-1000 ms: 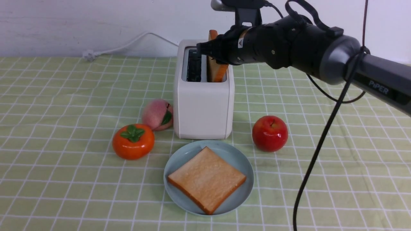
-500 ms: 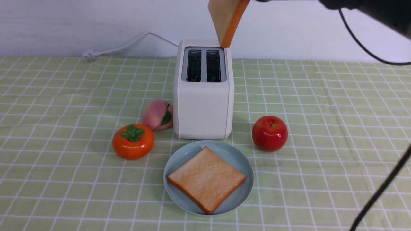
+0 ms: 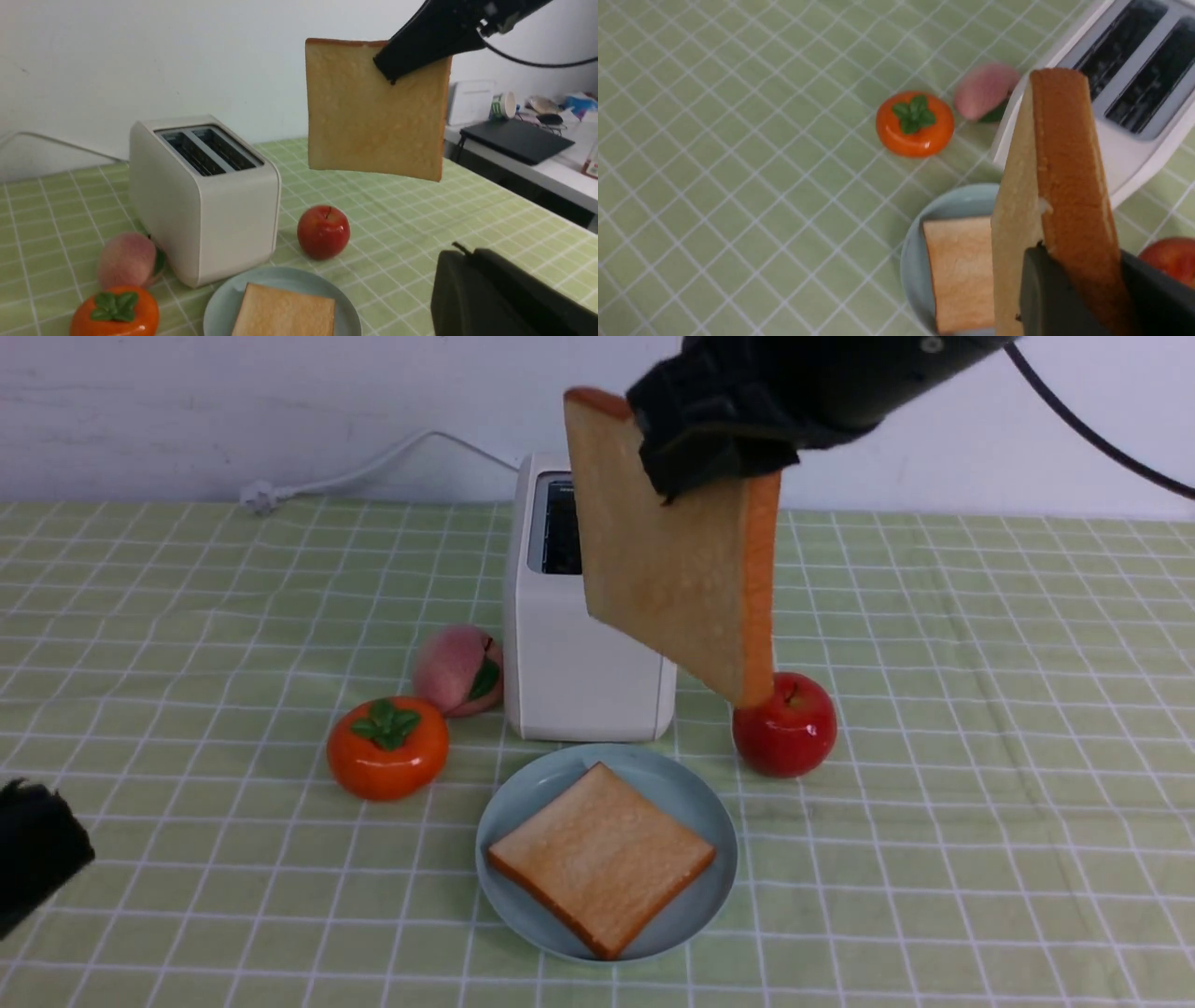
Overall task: Take toasted bread from bread machine on green coffee tablecloth place on plate.
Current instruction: 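Place the held slice of bread on top of the slice on the plate with the right gripper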
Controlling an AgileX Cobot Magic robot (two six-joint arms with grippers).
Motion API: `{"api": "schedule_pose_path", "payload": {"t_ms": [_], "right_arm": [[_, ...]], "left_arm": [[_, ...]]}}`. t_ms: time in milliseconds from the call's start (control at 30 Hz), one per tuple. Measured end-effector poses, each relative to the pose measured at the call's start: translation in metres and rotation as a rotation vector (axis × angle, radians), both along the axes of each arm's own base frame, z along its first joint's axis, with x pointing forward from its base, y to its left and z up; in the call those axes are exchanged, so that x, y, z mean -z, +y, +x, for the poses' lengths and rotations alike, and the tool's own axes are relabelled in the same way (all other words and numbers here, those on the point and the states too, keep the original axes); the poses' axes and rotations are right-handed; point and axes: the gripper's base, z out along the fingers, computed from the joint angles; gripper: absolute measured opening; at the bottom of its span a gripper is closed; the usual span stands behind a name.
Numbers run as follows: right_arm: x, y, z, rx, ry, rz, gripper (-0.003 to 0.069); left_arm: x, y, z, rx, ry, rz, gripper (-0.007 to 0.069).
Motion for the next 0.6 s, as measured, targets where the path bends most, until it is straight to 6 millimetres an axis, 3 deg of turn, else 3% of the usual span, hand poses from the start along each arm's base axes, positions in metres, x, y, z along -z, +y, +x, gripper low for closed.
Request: {"api": "schedule_pose_path", "payload": {"t_ms": [133,167,333,467,500,600], "right_arm": [[0.024,-0.01,-0.014,0.002,0.068,-0.046,0.0127],[0.04,-0.014,-0.02,0.017,0.102,-0.041,0.0127],[0.075,-0.01,-0.025,0.027,0.192,0.036,0.0127],[0.098,0.008,-0.015,-0.02,0.263,0.093,0.0127],[0.109,0.017,-0.005,-0.04,0.298,0.137,0.0127],[0.121,0.021,0.01,-0.039,0.335,0.194,0.0127]], "left_arm": [[0.002,-0.001,-0.001,0.012,0.017,0.013,-0.0006],[0.003,-0.001,-0.001,0.017,0.023,0.019,-0.0006],[0.005,-0.002,-0.002,0.033,0.043,0.036,-0.0006],[0.005,-0.002,-0.002,0.034,0.045,0.038,-0.0005],[0.005,-0.002,-0.002,0.034,0.045,0.038,-0.0003],[0.005,-0.002,-0.002,0.034,0.045,0.038,-0.0002]]}}
